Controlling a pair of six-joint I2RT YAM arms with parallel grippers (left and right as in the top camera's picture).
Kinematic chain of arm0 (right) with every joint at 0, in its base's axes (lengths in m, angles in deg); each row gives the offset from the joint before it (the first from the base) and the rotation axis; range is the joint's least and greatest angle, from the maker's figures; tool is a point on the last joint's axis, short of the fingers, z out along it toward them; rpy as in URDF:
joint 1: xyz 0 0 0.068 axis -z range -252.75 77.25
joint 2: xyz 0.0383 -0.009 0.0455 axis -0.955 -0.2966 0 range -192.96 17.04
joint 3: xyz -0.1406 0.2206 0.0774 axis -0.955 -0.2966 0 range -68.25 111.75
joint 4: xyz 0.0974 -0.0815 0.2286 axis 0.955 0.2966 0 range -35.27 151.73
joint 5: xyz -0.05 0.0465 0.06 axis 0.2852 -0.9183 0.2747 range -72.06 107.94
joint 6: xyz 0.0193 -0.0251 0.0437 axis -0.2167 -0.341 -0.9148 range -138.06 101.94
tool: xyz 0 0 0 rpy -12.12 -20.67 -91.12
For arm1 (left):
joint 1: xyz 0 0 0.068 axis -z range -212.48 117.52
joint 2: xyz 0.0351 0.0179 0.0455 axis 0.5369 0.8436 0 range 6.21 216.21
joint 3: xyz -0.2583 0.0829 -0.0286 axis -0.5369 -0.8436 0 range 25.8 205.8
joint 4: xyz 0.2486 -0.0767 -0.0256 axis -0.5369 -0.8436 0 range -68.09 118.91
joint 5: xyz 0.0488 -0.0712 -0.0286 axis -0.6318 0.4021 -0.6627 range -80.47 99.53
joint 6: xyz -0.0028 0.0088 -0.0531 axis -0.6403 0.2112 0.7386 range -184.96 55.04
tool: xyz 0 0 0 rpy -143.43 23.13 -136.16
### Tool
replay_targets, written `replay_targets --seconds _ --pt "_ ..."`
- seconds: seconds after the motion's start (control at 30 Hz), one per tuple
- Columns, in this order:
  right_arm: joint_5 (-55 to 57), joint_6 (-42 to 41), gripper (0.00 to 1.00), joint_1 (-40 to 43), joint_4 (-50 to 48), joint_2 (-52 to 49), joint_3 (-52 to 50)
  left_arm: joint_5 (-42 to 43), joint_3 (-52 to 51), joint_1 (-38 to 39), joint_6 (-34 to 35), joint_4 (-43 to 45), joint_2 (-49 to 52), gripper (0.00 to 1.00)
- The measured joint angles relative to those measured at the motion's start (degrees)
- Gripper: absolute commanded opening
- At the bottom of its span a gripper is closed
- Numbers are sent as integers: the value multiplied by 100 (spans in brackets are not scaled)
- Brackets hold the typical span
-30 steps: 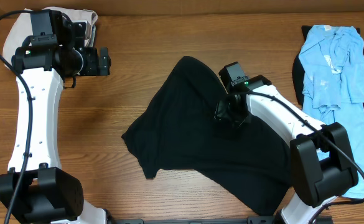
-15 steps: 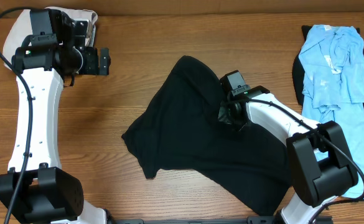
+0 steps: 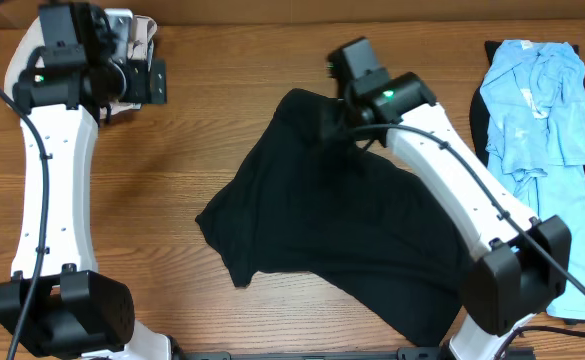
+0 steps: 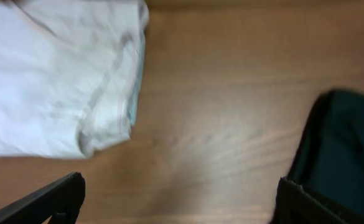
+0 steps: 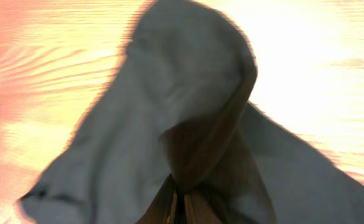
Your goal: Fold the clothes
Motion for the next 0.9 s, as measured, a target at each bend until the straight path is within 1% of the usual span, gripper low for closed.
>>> replay_targets --seconds 0.2,0.4,0.6,0.7,0.8,0.9 --pt "-44 190 4 -890 826 -2 1054 -79 1047 -197 179 -378 -2 100" --pt "-26 258 4 -1373 1231 -4 2035 -138 2017 -302 264 -1126 -2 100" --pt "-46 264 4 -2079 1305 -9 2140 -138 2789 -468 267 -1532 -2 100" --pt "-39 260 4 -2599 1298 -9 2140 -142 3038 -678 308 -1672 -9 100" --pt "61 181 4 -2981 1318 -9 2140 -146 3152 -850 361 -1834 -20 100" --pt "273 61 4 -3071 1403 -9 2140 -181 3174 -905 396 -2044 -24 100"
